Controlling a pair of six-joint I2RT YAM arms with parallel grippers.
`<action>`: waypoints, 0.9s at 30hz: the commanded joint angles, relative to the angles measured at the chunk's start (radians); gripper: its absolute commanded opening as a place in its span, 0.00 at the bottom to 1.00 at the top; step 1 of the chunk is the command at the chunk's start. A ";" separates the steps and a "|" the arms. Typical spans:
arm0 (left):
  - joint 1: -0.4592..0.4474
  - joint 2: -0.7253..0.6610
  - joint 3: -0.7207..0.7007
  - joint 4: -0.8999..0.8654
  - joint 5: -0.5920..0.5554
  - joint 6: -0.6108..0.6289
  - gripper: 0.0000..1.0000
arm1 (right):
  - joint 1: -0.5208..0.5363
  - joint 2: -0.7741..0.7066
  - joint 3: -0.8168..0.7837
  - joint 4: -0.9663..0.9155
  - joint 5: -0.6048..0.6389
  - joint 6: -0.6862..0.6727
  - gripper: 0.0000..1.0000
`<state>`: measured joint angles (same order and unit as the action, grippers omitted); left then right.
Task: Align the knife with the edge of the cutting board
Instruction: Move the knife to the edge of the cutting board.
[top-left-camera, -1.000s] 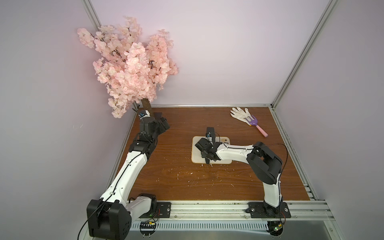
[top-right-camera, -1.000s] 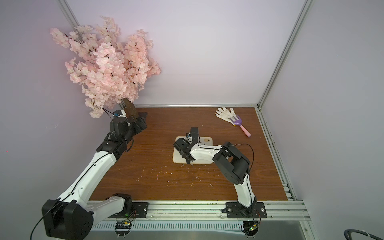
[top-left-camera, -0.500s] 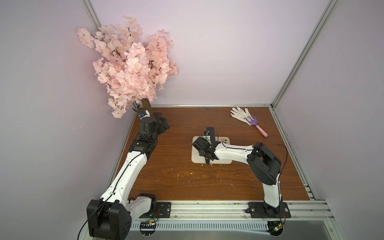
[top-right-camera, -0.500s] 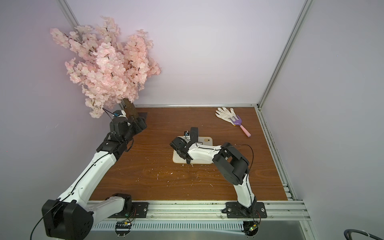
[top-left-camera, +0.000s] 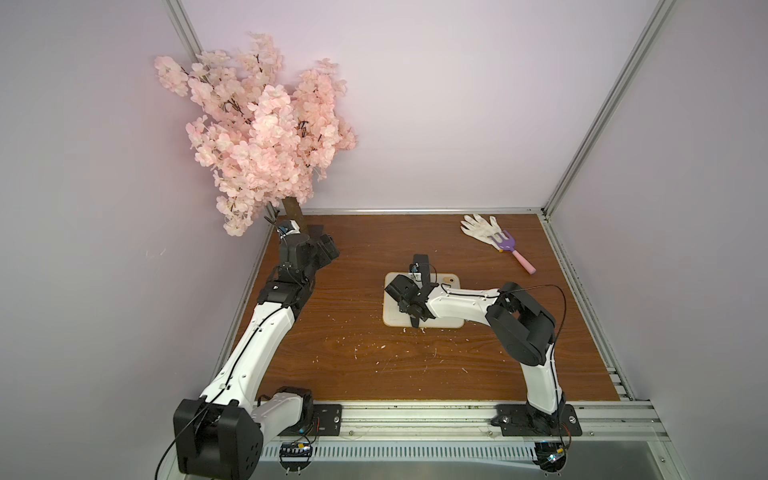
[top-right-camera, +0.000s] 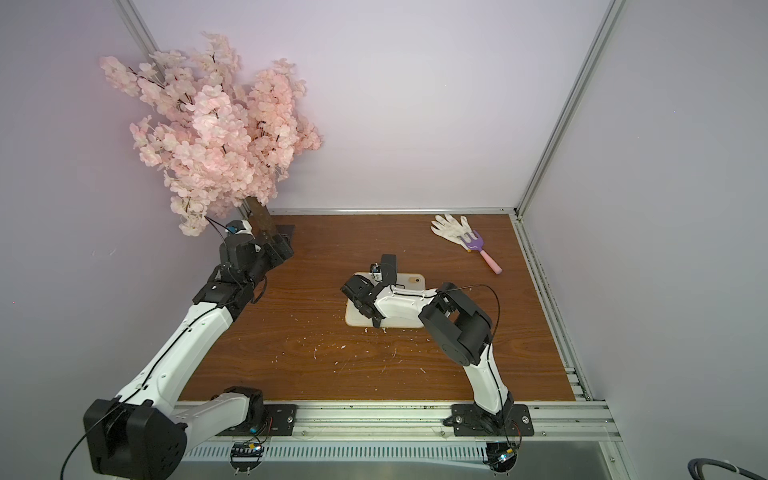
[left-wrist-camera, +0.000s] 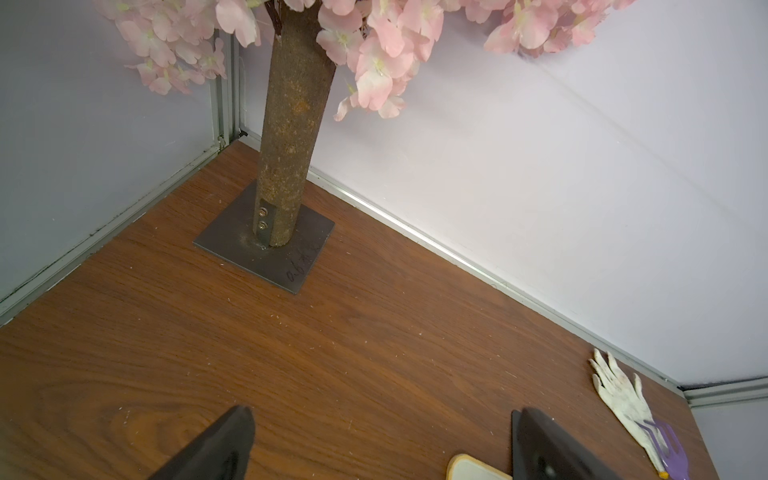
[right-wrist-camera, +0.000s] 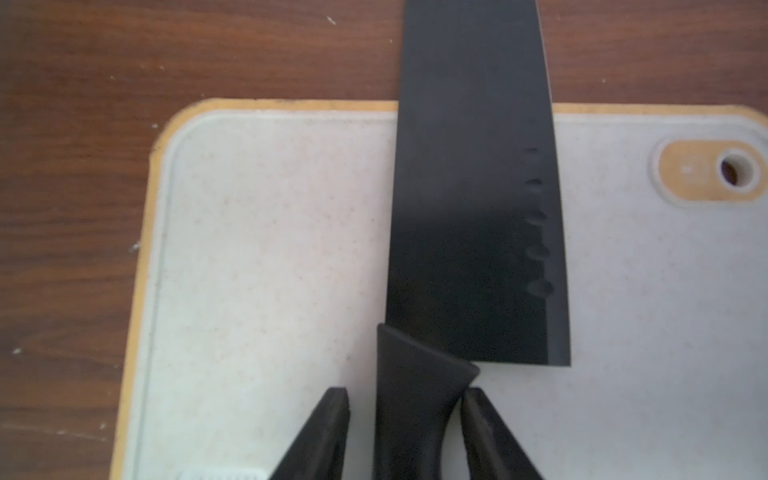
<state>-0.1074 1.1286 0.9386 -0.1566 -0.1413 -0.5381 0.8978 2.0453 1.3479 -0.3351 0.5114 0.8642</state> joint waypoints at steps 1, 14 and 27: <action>0.012 -0.009 -0.004 -0.010 -0.014 0.014 1.00 | -0.004 0.010 0.004 0.008 0.012 0.006 0.46; 0.012 -0.011 -0.013 0.005 -0.007 0.007 1.00 | -0.003 0.003 -0.021 0.038 0.013 -0.008 0.37; 0.012 -0.006 -0.011 -0.003 -0.017 0.010 1.00 | -0.002 -0.044 -0.018 0.028 0.046 -0.044 0.21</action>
<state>-0.1074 1.1286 0.9382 -0.1562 -0.1432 -0.5381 0.8963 2.0460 1.3350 -0.2882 0.5259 0.8436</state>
